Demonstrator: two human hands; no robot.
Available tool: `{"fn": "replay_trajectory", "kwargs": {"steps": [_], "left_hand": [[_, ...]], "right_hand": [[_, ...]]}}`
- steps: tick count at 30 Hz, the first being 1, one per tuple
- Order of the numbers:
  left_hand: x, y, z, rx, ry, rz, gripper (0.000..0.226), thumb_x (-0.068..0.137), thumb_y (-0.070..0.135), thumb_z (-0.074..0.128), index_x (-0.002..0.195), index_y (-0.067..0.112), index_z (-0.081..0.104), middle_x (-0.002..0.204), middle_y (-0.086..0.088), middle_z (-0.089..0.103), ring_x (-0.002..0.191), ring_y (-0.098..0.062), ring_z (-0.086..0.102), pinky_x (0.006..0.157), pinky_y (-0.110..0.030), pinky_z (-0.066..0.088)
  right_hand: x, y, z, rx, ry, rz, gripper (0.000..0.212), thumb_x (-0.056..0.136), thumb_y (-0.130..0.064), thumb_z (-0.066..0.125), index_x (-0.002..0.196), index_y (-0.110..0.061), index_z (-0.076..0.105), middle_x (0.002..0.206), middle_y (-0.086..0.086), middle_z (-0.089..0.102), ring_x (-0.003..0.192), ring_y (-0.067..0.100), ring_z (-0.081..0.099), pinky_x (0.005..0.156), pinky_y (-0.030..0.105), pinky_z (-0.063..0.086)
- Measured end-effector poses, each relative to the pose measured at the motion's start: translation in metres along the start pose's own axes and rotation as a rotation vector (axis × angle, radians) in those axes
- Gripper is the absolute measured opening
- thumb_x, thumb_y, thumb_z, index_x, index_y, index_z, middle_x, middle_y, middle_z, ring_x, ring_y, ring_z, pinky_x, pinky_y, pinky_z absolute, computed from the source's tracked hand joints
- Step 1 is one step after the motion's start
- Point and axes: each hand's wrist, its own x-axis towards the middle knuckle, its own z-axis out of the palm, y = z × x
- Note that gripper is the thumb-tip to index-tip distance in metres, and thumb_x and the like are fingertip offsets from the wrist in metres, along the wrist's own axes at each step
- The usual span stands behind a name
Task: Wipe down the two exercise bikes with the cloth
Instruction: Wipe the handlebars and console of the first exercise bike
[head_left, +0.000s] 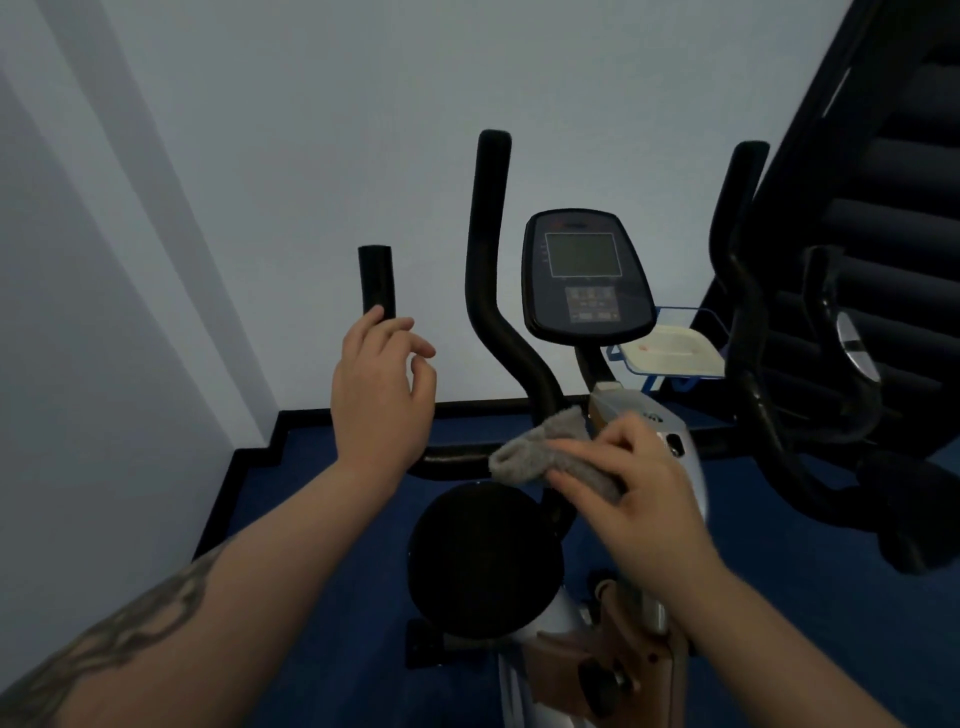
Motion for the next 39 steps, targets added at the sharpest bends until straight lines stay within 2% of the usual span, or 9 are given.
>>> {"fn": "replay_trajectory", "kwargs": {"steps": [5,9,13,18,22,25,29,35,39], "left_hand": [[0.000,-0.001,0.000,-0.049,0.016,-0.029,0.015,0.093,0.007,0.052,0.094,0.012,0.067,0.121,-0.005,0.064,0.137,-0.019,0.039,0.107,-0.033,0.034],[-0.001,-0.001,0.001,-0.075,0.022,-0.044,0.016,0.094,0.007,0.052,0.094,0.012,0.067,0.121,-0.004,0.064,0.137,-0.018,0.039,0.108,-0.031,0.033],[0.000,-0.002,0.001,-0.086,0.035,-0.052,0.017,0.094,0.007,0.051,0.093,0.013,0.067,0.119,-0.002,0.065,0.136,-0.016,0.040,0.104,-0.026,0.031],[0.000,-0.003,0.000,-0.072,0.013,-0.052,0.018,0.095,0.008,0.049,0.093,0.012,0.067,0.121,-0.003,0.065,0.137,-0.016,0.038,0.102,-0.026,0.032],[0.000,-0.003,0.001,-0.066,0.004,-0.056,0.018,0.095,0.010,0.049,0.094,0.014,0.067,0.123,0.000,0.063,0.138,-0.013,0.035,0.100,-0.022,0.029],[-0.001,-0.003,0.001,-0.080,0.013,-0.062,0.018,0.095,0.010,0.049,0.093,0.015,0.066,0.123,0.001,0.063,0.138,-0.012,0.035,0.101,-0.024,0.029],[-0.001,-0.002,0.000,-0.091,0.021,-0.060,0.018,0.094,0.009,0.049,0.092,0.013,0.066,0.121,0.000,0.064,0.138,-0.014,0.037,0.100,-0.024,0.031],[-0.003,-0.001,-0.001,-0.067,-0.019,-0.063,0.018,0.094,0.010,0.049,0.091,0.013,0.066,0.124,-0.001,0.063,0.139,-0.014,0.034,0.101,-0.021,0.028],[-0.001,-0.002,0.000,-0.068,-0.001,-0.069,0.018,0.093,0.008,0.050,0.090,0.014,0.067,0.122,0.000,0.063,0.139,-0.013,0.035,0.100,-0.024,0.030]], "right_hand": [[0.057,-0.017,0.016,-0.314,-0.269,-0.272,0.019,0.081,-0.029,0.075,0.099,-0.024,0.076,0.100,-0.004,0.062,0.107,0.020,0.048,0.095,0.034,0.031],[0.064,-0.003,-0.002,-0.312,-0.565,-0.420,0.027,0.086,-0.034,0.063,0.111,-0.029,0.072,0.113,-0.013,0.066,0.124,0.003,0.048,0.121,0.038,0.005],[0.069,-0.005,-0.005,-0.334,-0.614,-0.434,0.028,0.086,-0.032,0.063,0.112,-0.030,0.071,0.117,-0.016,0.066,0.114,-0.001,0.056,0.121,0.033,0.009],[0.075,-0.030,0.025,-0.256,-0.555,-0.289,0.030,0.087,-0.036,0.069,0.116,-0.031,0.070,0.113,-0.014,0.069,0.105,0.007,0.061,0.095,0.031,0.046],[0.078,-0.021,0.008,-0.386,-0.648,-0.340,0.034,0.086,-0.041,0.067,0.120,-0.035,0.066,0.115,-0.018,0.068,0.108,0.003,0.060,0.108,0.029,0.034],[0.071,-0.019,0.006,-0.409,-0.569,-0.322,0.032,0.085,-0.040,0.069,0.116,-0.032,0.069,0.113,-0.015,0.070,0.109,0.004,0.060,0.112,0.021,0.020],[0.076,-0.039,0.035,-0.329,-0.527,-0.232,0.028,0.087,-0.044,0.065,0.113,-0.035,0.070,0.101,-0.009,0.073,0.097,0.011,0.064,0.092,0.032,0.048],[0.089,-0.036,0.016,-0.478,-0.750,-0.256,0.037,0.085,-0.053,0.064,0.119,-0.040,0.065,0.102,-0.013,0.070,0.093,0.009,0.062,0.084,0.033,0.049],[0.095,-0.038,0.008,-0.627,-0.754,-0.314,0.037,0.085,-0.057,0.060,0.118,-0.041,0.064,0.100,-0.013,0.070,0.091,0.010,0.063,0.078,0.030,0.049]]}}
